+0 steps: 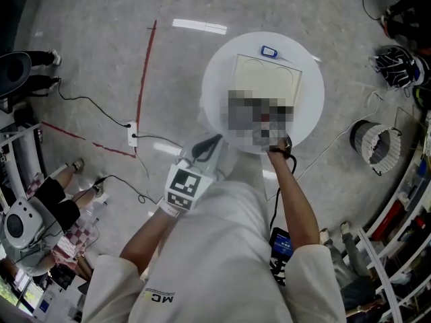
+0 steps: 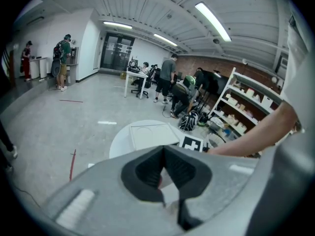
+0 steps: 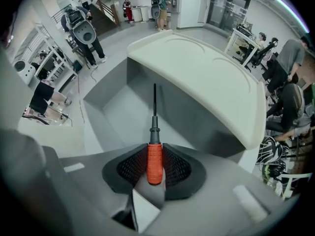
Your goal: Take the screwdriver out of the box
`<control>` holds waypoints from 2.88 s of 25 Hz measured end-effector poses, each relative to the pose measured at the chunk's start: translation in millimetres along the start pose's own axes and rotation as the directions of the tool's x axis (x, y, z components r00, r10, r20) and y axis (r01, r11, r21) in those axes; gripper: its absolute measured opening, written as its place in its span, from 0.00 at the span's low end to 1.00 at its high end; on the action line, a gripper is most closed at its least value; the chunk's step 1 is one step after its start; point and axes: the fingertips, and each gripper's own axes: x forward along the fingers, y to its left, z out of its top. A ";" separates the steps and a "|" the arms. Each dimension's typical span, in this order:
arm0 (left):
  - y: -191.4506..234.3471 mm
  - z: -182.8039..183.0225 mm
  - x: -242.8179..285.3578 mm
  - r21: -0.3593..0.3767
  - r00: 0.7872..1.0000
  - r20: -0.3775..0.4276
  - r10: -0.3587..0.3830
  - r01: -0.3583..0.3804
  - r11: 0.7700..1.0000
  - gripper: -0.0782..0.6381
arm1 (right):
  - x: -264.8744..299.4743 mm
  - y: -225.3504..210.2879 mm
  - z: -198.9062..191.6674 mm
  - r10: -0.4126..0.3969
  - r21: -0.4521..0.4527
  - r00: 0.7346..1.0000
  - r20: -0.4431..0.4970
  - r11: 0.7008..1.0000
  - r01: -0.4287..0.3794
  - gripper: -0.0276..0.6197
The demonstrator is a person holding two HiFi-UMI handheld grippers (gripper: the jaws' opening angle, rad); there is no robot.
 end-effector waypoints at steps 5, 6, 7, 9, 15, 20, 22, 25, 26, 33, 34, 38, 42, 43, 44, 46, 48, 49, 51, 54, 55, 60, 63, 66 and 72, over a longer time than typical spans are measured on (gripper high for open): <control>-8.5 3.4 -5.5 0.007 1.000 0.019 0.010 -0.010 1.000 0.11 | -22.6 1.3 -1.0 -0.028 -0.030 0.999 0.046 0.999 0.030 0.18; -10.6 4.7 -7.5 0.009 1.000 0.025 0.012 -0.013 1.000 0.11 | -27.2 3.4 -1.9 -0.027 -0.041 0.998 0.054 0.999 0.030 0.18; -12.4 6.1 -9.6 0.011 0.999 0.030 0.015 -0.015 1.000 0.11 | -31.7 6.2 -3.0 -0.023 -0.052 0.998 0.060 0.998 0.026 0.18; -16.1 9.2 -13.8 0.013 0.999 0.042 0.021 -0.022 1.000 0.11 | -41.3 9.6 -5.4 -0.022 -0.073 0.997 0.071 0.997 0.027 0.18; -32.3 18.0 -22.9 0.027 0.996 0.077 0.034 -0.036 0.999 0.11 | -77.4 13.1 -12.1 -0.016 -0.101 0.992 0.126 0.994 0.029 0.18; -46.0 26.1 -31.6 0.039 0.993 0.110 0.042 -0.047 0.998 0.11 | -117.9 14.6 -11.7 -0.005 -0.115 0.975 0.220 0.993 0.031 0.18; -51.0 30.1 -33.5 0.047 0.991 0.123 0.047 -0.054 0.997 0.11 | -137.3 14.3 -10.1 -0.003 -0.129 0.964 0.264 0.991 0.038 0.18; -60.2 35.8 -38.4 0.053 0.988 0.140 0.058 -0.066 0.996 0.11 | -174.3 13.1 -6.8 -0.011 -0.134 0.938 0.347 0.989 0.061 0.18; -63.5 37.8 -41.0 0.056 0.987 0.147 0.062 -0.070 0.996 0.11 | -188.4 12.9 -5.5 -0.014 -0.131 0.925 0.379 0.989 0.068 0.18; -86.1 49.2 -62.7 0.063 0.977 0.197 0.084 -0.098 0.993 0.11 | -285.7 0.6 -2.8 -0.035 -0.095 0.801 0.597 0.989 0.114 0.18; -89.9 50.7 -65.8 0.070 0.976 0.203 0.084 -0.100 0.993 0.11 | -297.9 0.0 -4.1 -0.038 -0.094 0.783 0.621 0.988 0.123 0.18; -102.1 55.7 -77.6 0.096 0.970 0.228 0.083 -0.108 0.990 0.11 | -336.7 4.2 -11.5 -0.045 -0.089 0.716 0.696 0.985 0.149 0.18; -114.4 68.1 -91.5 0.111 0.958 0.277 0.074 -0.108 0.988 0.11 | -371.3 9.0 -20.0 -0.056 -0.057 0.647 0.760 0.987 0.153 0.18; -117.7 72.3 -95.4 0.117 0.954 0.290 0.073 -0.111 0.987 0.11 | -380.1 9.9 -23.2 -0.056 -0.048 0.627 0.777 0.988 0.149 0.18; -121.6 76.5 -99.4 0.124 0.950 0.303 0.072 -0.114 0.986 0.11 | -389.3 10.4 -27.4 -0.056 -0.038 0.605 0.794 0.989 0.142 0.18; -130.5 84.2 -107.2 0.139 0.943 0.324 0.070 -0.121 0.983 0.11 | -408.8 9.2 -37.9 -0.062 -0.009 0.563 0.824 0.993 0.122 0.18; -138.3 91.8 -115.0 0.150 0.937 0.343 0.071 -0.129 0.980 0.11 | -426.6 6.4 -47.3 -0.073 0.016 0.527 0.847 0.994 0.111 0.18; -141.6 96.0 -118.5 0.150 0.933 0.353 0.069 -0.129 0.980 0.11 | -434.0 5.1 -51.1 -0.078 0.023 0.512 0.856 0.993 0.113 0.18; -146.3 103.9 -123.2 0.146 0.925 0.375 0.061 -0.124 0.981 0.11 | -445.9 1.4 -56.4 -0.088 0.029 0.484 0.871 0.991 0.128 0.18; -149.0 114.4 -125.4 0.141 0.912 0.405 0.061 -0.128 0.982 0.11 | -460.8 -6.0 -60.9 -0.107 0.048 0.441 0.891 0.989 0.141 0.18; -150.7 116.1 -125.9 0.142 0.909 0.411 0.063 -0.132 0.981 0.11 | -465.4 -7.9 -63.8 -0.112 0.057 0.428 0.897 0.989 0.140 0.18; -164.8 119.5 -133.3 0.154 0.904 0.423 0.057 -0.134 0.979 0.11 | -489.9 -11.3 -78.0 -0.124 0.081 0.375 0.919 0.988 0.129 0.18; -174.2 125.2 -139.4 0.156 0.892 0.450 0.045 -0.128 0.979 0.11 | -500.3 -10.1 -82.7 -0.123 0.081 0.353 0.927 0.988 0.131 0.18; -181.8 126.2 -143.1 0.164 0.886 0.462 0.036 -0.125 0.979 0.11 | -509.2 -10.0 -87.1 -0.123 0.087 0.323 0.938 0.988 0.124 0.18; -184.1 122.5 -141.4 0.165 0.896 0.444 0.027 -0.111 0.980 0.11 | -520.7 -11.3 -92.3 -0.145 0.117 0.277 0.950 0.987 0.115 0.18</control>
